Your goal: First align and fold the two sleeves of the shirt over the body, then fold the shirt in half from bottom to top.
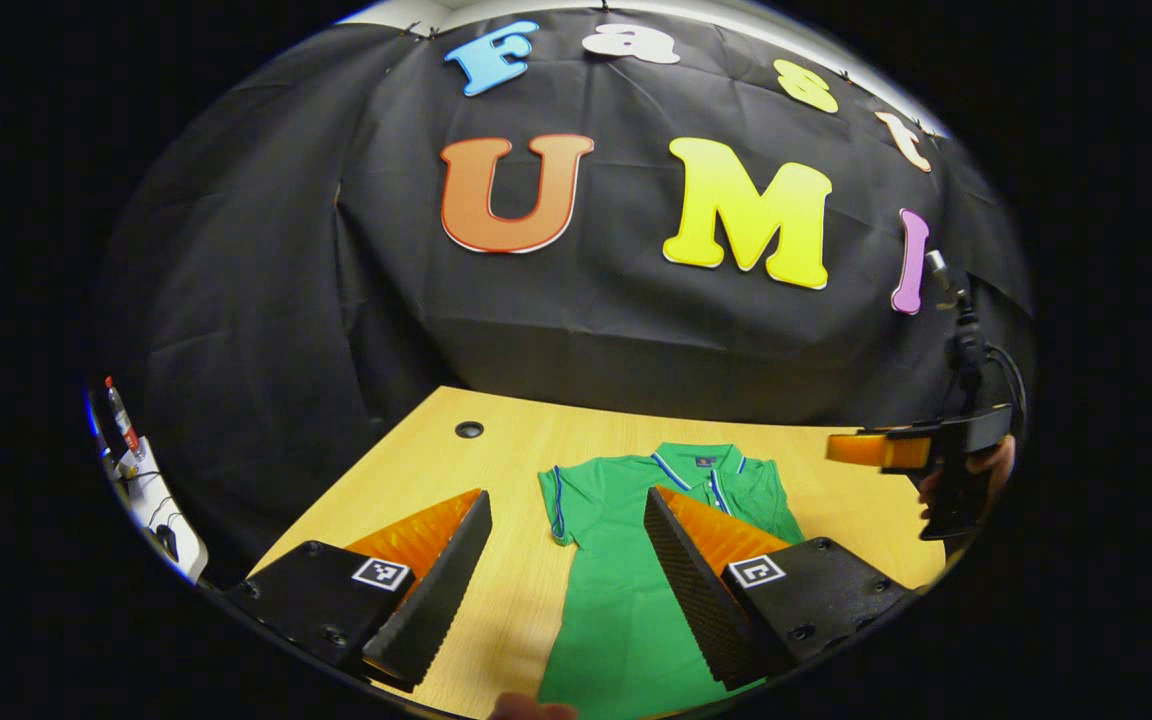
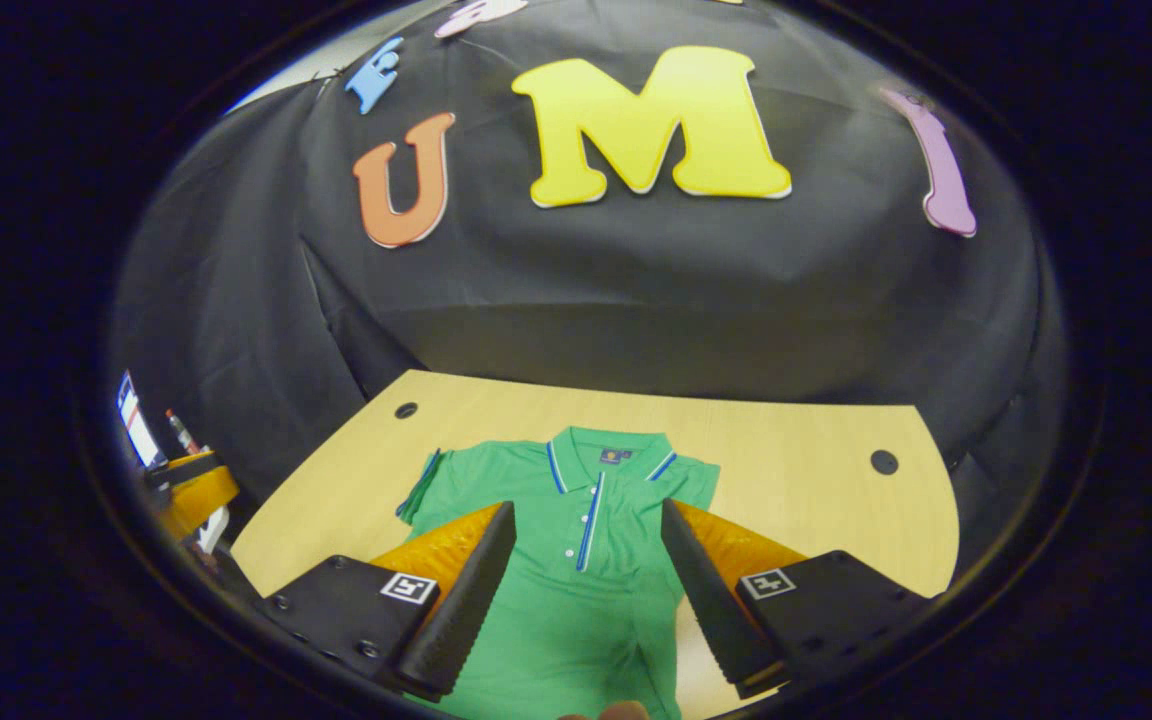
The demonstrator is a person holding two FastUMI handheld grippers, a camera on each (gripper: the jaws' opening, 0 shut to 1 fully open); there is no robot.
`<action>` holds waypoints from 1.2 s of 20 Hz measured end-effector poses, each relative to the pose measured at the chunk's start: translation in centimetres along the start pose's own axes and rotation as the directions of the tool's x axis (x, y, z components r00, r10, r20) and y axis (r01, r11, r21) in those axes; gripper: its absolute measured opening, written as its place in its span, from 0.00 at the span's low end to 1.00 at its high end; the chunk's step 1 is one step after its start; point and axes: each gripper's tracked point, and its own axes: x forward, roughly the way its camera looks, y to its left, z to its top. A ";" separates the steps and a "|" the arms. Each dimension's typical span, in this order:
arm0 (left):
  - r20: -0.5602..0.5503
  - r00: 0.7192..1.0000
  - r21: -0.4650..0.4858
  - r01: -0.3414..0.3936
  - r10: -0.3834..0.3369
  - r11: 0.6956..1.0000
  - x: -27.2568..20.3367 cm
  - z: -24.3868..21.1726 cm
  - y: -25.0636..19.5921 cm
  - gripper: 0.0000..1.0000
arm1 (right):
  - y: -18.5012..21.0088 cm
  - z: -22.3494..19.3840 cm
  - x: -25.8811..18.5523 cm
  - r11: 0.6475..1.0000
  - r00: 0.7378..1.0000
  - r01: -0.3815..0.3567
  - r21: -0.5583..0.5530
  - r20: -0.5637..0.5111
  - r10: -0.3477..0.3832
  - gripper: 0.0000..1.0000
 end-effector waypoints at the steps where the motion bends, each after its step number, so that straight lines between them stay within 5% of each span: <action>1: -0.021 1.000 0.001 0.020 -0.020 1.000 1.1 -0.4 0.0 0.99 | 0.0 0.4 -1.6 1.000 1.000 -0.002 -0.009 0.024 0.002 0.94; 8: -0.205 0.971 -0.011 0.121 -0.121 0.993 9.2 -4.4 -1.3 0.99 | -2.7 -1.5 -8.4 0.996 0.996 0.055 -0.071 0.068 -0.051 0.94; 13: -0.314 0.934 0.003 0.182 -0.172 0.983 15.5 -7.3 -1.8 1.00 | -5.3 -3.7 -10.7 0.995 0.994 0.100 -0.005 0.036 -0.099 0.94; 21: -0.471 0.874 -0.072 0.097 -0.119 0.993 21.7 -12.6 1.6 0.98 | -8.8 -6.4 -10.6 0.979 0.982 0.185 0.080 -0.039 -0.182 0.94; 22: -0.483 0.869 -0.070 0.084 -0.108 0.994 22.2 -13.1 1.9 0.96 | -9.1 -6.5 -10.4 0.979 0.981 0.190 0.079 -0.041 -0.187 0.85; 24: -0.504 0.860 -0.045 0.072 -0.084 0.996 22.8 -13.6 2.3 0.89 | -9.6 -6.7 -10.3 0.976 0.980 0.196 0.091 -0.048 -0.193 0.94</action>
